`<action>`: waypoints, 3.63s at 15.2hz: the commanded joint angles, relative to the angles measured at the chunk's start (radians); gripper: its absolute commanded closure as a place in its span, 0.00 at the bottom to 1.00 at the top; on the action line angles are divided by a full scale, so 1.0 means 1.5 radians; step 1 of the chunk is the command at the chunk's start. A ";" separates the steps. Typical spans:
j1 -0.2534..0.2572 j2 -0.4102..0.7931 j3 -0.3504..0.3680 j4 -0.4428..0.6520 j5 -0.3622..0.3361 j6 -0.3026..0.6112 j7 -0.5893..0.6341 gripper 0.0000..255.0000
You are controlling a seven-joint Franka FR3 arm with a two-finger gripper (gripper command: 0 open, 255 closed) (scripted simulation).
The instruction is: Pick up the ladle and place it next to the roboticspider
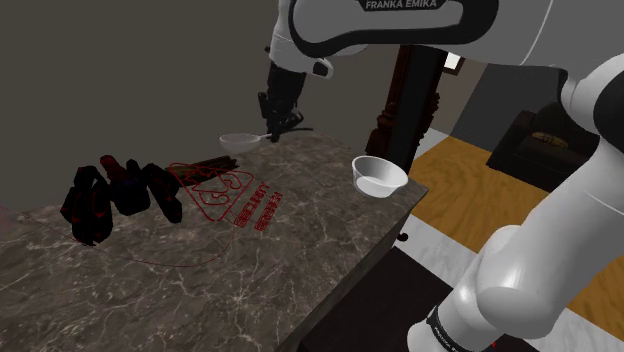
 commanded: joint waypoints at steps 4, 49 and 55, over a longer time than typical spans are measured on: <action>0.035 0.017 0.044 0.021 -0.010 -0.004 0.083 1.00; 0.195 0.241 0.164 0.035 -0.154 0.170 0.422 1.00; 0.198 0.263 0.158 0.009 -0.170 0.215 0.434 1.00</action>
